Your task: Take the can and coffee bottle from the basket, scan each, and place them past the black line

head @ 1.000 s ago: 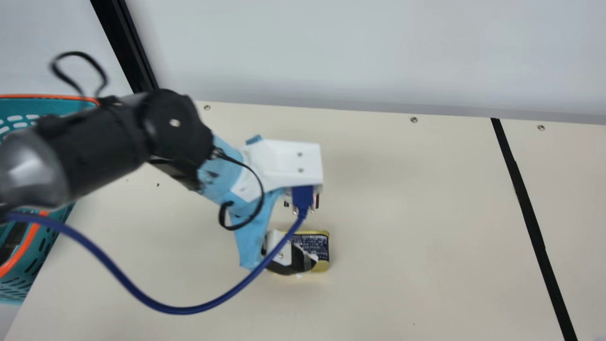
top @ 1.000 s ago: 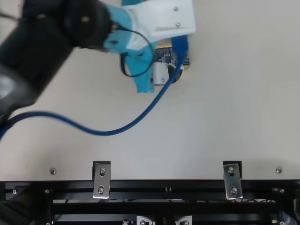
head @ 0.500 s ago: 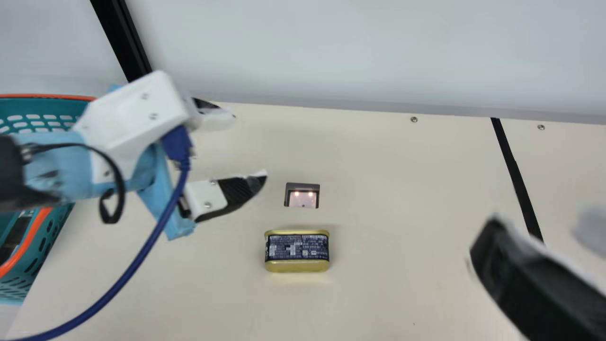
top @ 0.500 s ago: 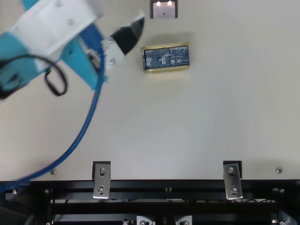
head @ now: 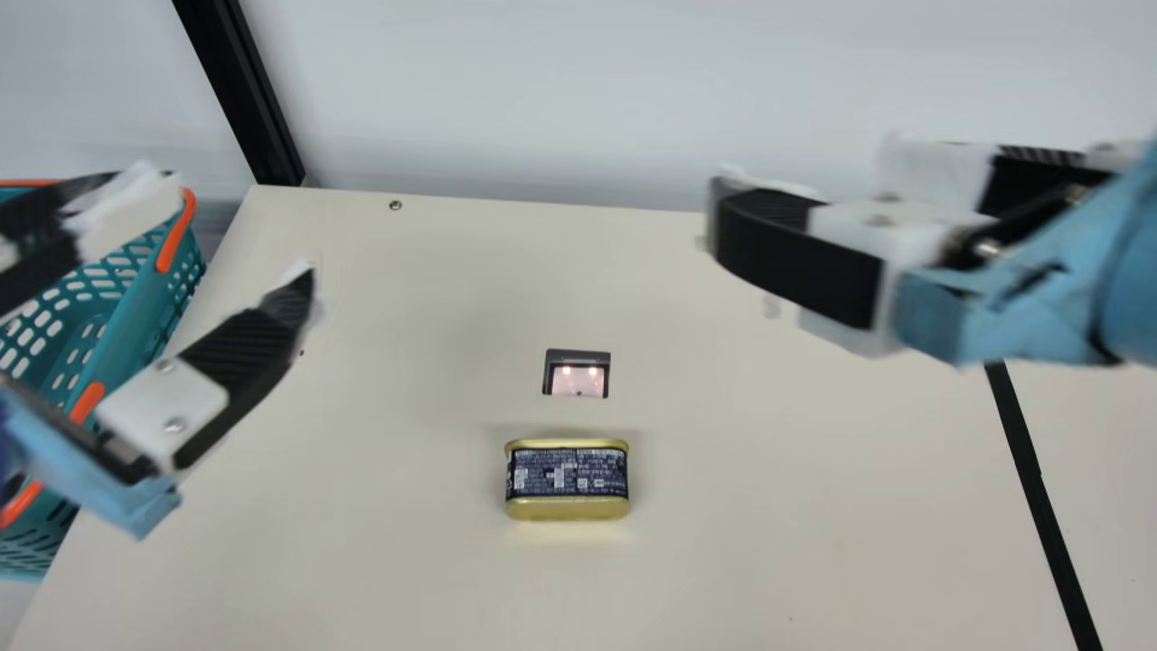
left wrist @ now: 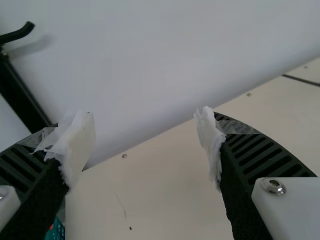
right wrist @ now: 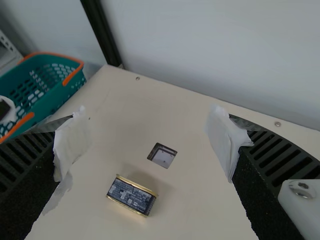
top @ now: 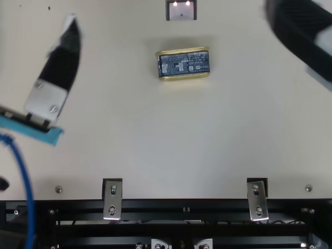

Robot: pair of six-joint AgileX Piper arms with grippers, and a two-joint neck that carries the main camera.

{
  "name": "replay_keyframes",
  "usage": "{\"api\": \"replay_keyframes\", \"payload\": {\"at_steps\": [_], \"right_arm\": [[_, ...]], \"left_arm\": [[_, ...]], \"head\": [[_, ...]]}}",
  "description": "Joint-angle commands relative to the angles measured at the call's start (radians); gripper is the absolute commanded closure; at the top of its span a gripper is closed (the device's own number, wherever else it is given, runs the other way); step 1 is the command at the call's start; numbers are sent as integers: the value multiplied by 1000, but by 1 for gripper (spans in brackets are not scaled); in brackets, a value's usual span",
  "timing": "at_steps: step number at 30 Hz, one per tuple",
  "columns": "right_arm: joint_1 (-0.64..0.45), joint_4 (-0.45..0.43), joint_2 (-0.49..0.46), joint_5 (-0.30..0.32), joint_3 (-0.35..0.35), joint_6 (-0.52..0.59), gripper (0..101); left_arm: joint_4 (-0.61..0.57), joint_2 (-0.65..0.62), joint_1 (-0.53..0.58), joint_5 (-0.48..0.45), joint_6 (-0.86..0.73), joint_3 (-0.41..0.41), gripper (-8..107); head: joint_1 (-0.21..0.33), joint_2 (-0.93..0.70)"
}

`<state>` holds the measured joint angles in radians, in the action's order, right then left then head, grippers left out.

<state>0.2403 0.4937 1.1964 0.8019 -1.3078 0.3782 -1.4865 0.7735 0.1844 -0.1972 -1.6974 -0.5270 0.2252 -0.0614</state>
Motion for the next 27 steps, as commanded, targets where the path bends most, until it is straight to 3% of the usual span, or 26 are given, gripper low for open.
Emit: {"api": "replay_keyframes", "payload": {"at_steps": [1, 13, 20, 21, 27], "right_arm": [[24, -1, 102, 30, -60, 65, 0], [147, -34, 298, 186, -233, 272, 0], [154, -44, 309, 188, -242, 278, 0], [154, -45, 309, 188, -242, 279, 0], [181, -93, 324, 238, -267, 294, 0]], "left_arm": [[-52, -108, -35, 7, 21, 67, 9], [-105, -235, -188, 9, 130, 252, 9], [-105, -235, -188, 8, 130, 253, 9], [-31, -244, -183, 14, 207, 248, 9], [94, -237, -173, 50, 221, 227, 9]], "head": [[3, 1], [3, 1], [3, 1], [3, 1], [3, 1]]}}
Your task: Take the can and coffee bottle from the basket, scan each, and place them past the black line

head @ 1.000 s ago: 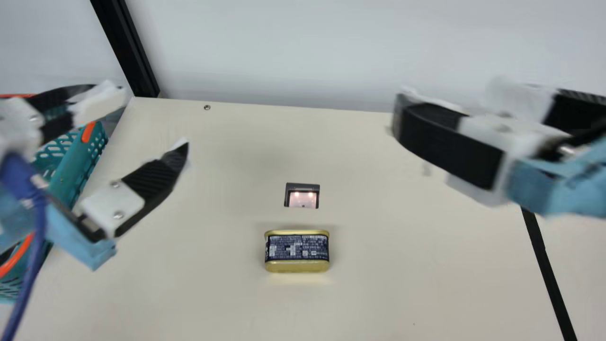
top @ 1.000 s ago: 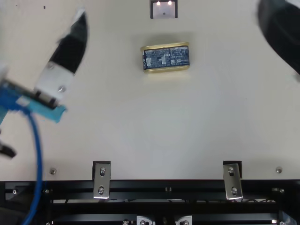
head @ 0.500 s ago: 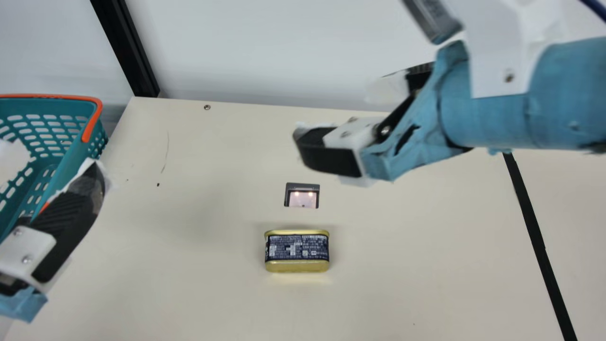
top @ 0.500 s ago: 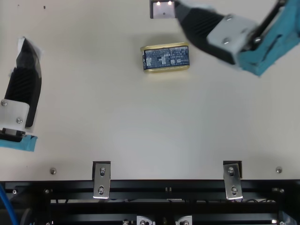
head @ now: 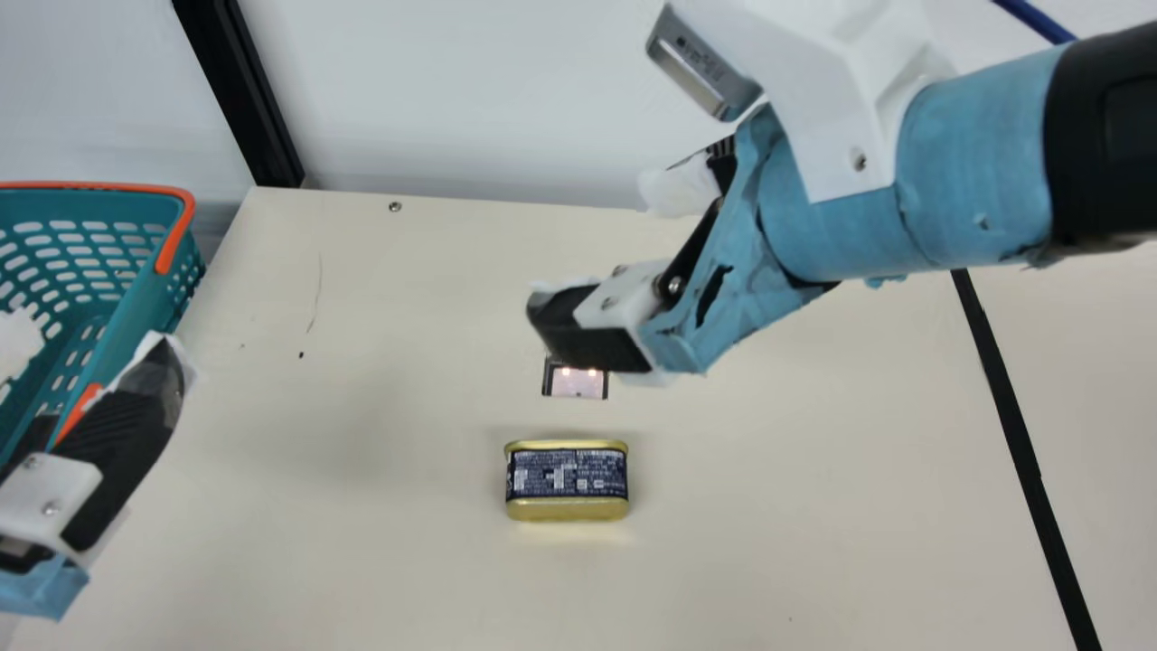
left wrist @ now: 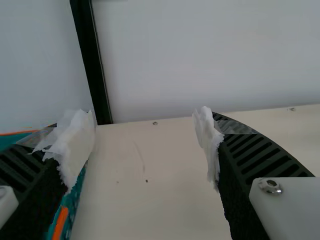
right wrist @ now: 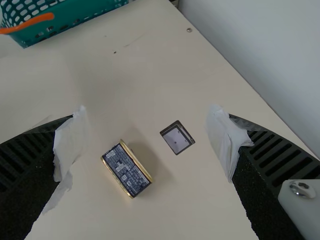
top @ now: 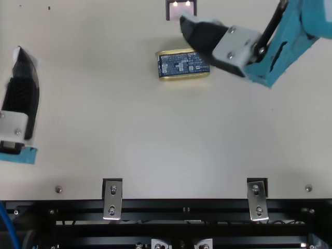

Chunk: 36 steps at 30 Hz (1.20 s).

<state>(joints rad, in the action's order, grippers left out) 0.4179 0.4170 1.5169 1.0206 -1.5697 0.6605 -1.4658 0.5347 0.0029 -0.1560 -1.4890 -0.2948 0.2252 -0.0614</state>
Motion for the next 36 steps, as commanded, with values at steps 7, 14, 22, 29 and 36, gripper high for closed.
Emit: {"api": "replay_keyframes", "payload": {"at_steps": [7, 14, 22, 29, 36], "right_arm": [[45, -93, 48, 135, -51, 89, 0], [102, -146, 91, 199, -70, 148, 0], [172, -184, 130, 199, -47, 186, 0], [208, -210, 175, 199, -68, 198, 0], [224, -229, 218, 199, -83, 205, 0]], "left_arm": [[222, 32, 95, 89, 128, -22, 9], [302, 64, 200, 185, 321, -10, 9], [354, 75, 289, 271, 552, 23, 9], [402, 72, 330, 300, 733, 51, 9], [508, 50, 335, 245, 834, 63, 9]], "head": [[3, 1], [3, 1], [3, 1], [3, 1], [3, 1]]}}
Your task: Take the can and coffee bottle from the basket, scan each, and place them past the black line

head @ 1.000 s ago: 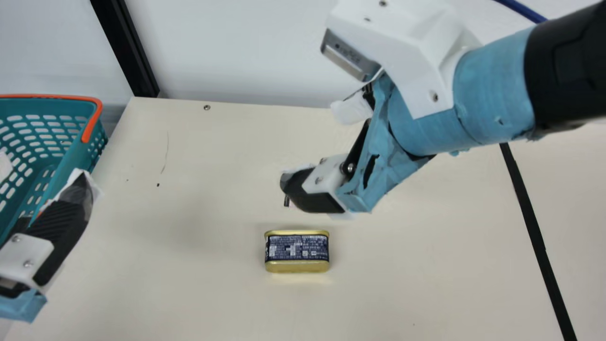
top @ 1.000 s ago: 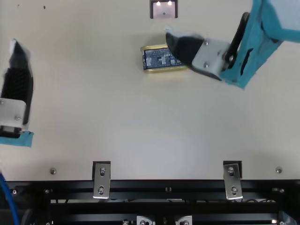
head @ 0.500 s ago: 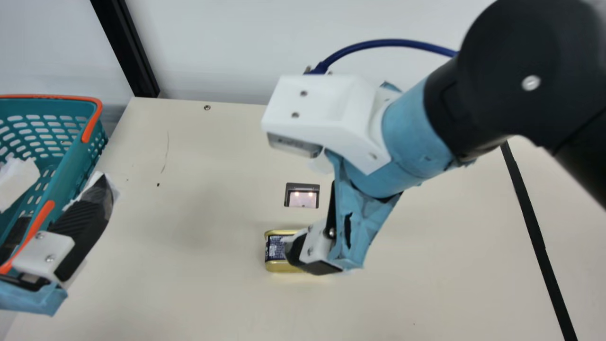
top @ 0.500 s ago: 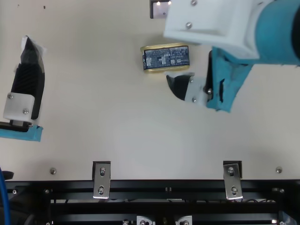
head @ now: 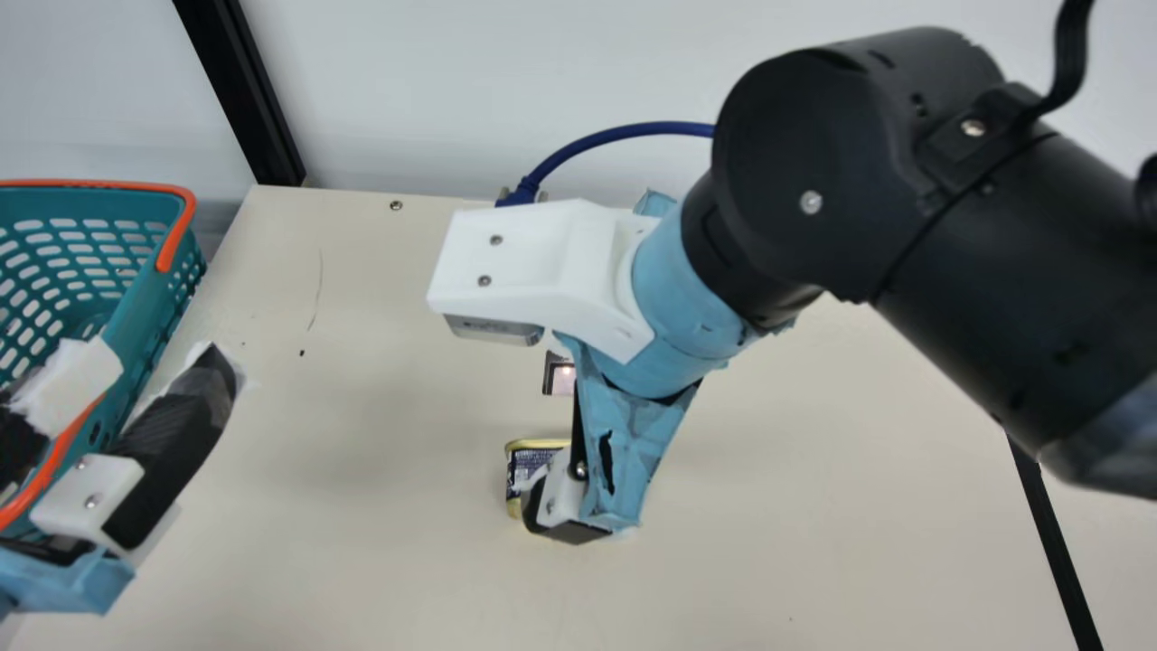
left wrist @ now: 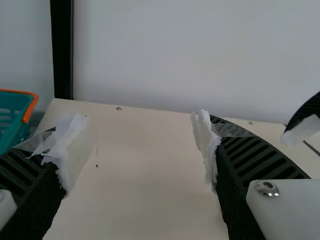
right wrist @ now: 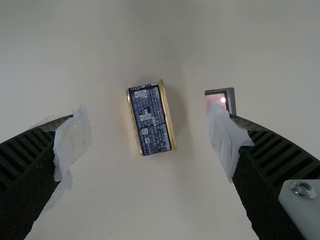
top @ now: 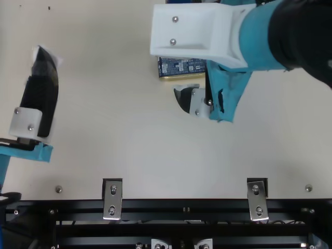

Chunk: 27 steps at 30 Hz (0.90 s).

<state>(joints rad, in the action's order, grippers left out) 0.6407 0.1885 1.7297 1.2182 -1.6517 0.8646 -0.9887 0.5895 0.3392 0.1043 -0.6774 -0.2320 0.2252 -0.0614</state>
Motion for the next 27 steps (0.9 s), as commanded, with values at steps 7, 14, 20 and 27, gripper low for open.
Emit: {"api": "replay_keyframes", "payload": {"at_steps": [7, 14, 20, 27], "right_arm": [[13, -19, 37, 0, 6, 2, 0], [26, -62, 70, -20, 18, 8, 0], [32, -87, 98, -52, 37, 14, 0], [41, -108, 116, -89, 74, 15, 0]], "left_arm": [[179, -38, -5, -123, 52, -23, 9], [288, -76, -34, -216, 102, -49, 9], [352, -117, -86, -274, 159, -51, 9], [397, -143, -136, -311, 205, -45, 9]], "head": [[3, 1], [3, 1], [3, 1], [3, 1]]}}
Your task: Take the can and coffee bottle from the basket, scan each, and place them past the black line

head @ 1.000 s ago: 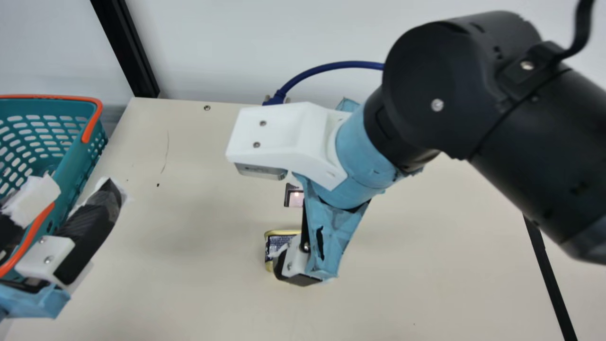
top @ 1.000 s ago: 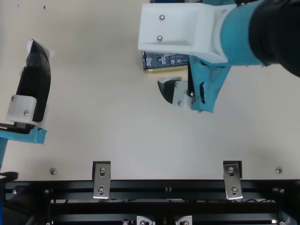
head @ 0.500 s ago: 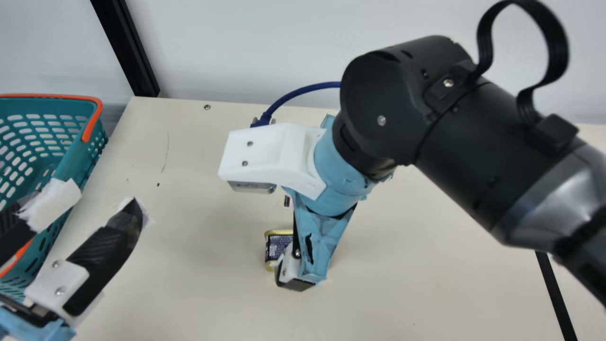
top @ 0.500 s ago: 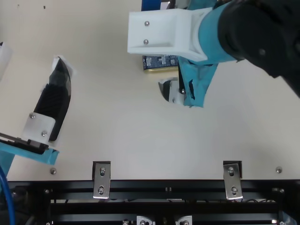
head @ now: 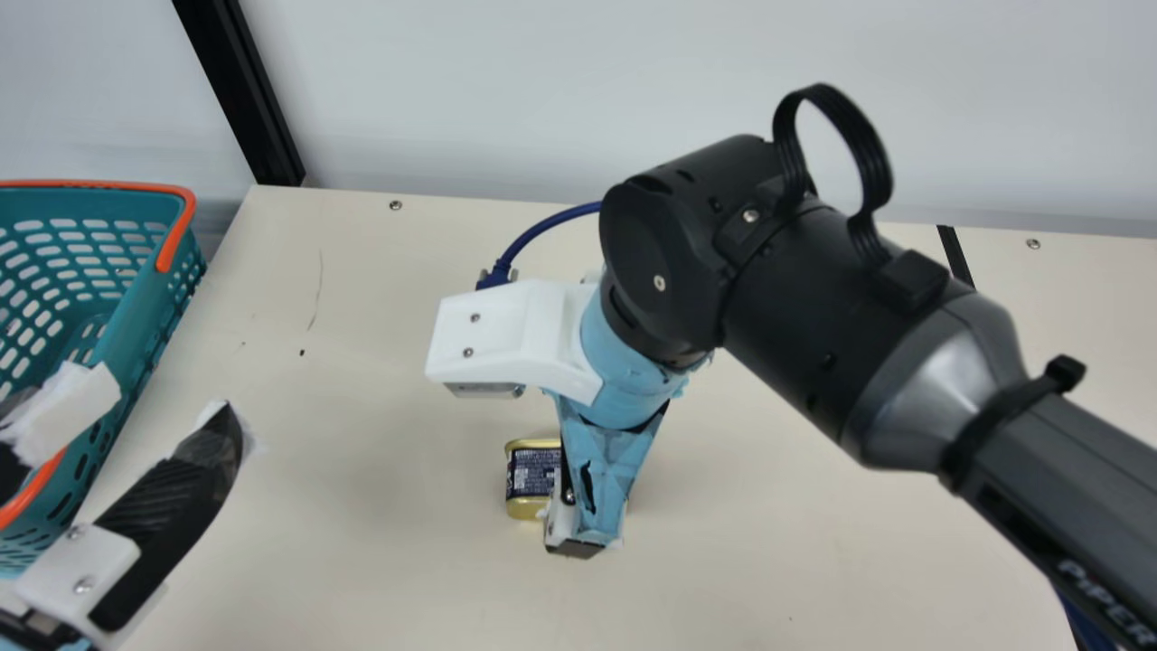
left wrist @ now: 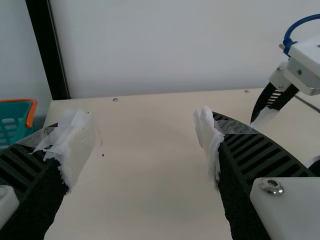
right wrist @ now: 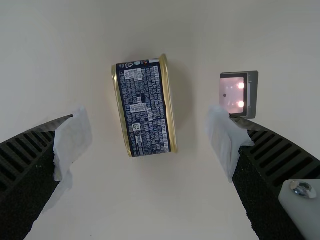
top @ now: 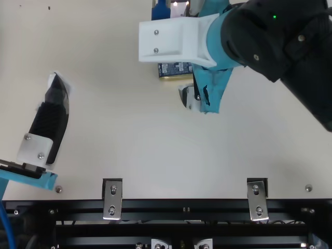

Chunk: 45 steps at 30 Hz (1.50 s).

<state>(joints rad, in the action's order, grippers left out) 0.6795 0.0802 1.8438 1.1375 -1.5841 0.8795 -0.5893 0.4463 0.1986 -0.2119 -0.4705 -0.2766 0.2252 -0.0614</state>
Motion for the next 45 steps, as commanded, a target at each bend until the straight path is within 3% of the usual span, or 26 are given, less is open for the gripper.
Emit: {"api": "replay_keyframes", "payload": {"at_steps": [1, 21, 22, 23, 29, 40, 45], "right_arm": [[3, -3, 4, -16, 12, 0, 0], [29, -34, 64, -193, 140, -5, 0], [30, -35, 65, -198, 142, -7, 71], [31, -36, 66, -202, 145, -9, 101], [31, -46, 41, -207, 151, -29, 101], [-17, -60, -72, -120, 87, -68, 101], [-71, -96, -108, -113, 91, -125, 101]], "left_arm": [[0, 0, 0, 0, 0, 0, 9], [0, 2, -2, 0, 0, 0, 9], [0, 2, -2, 0, 0, 0, 9], [0, 2, -2, 0, 0, 0, 9], [0, 2, -2, 0, 0, 0, 9], [0, 2, -2, 0, 0, 0, 9], [0, 2, -2, 0, 0, 0, 9]], "head": [[3, 1], [3, 1], [3, 1], [3, 1], [3, 1], [3, 1], [6, 83]]}}
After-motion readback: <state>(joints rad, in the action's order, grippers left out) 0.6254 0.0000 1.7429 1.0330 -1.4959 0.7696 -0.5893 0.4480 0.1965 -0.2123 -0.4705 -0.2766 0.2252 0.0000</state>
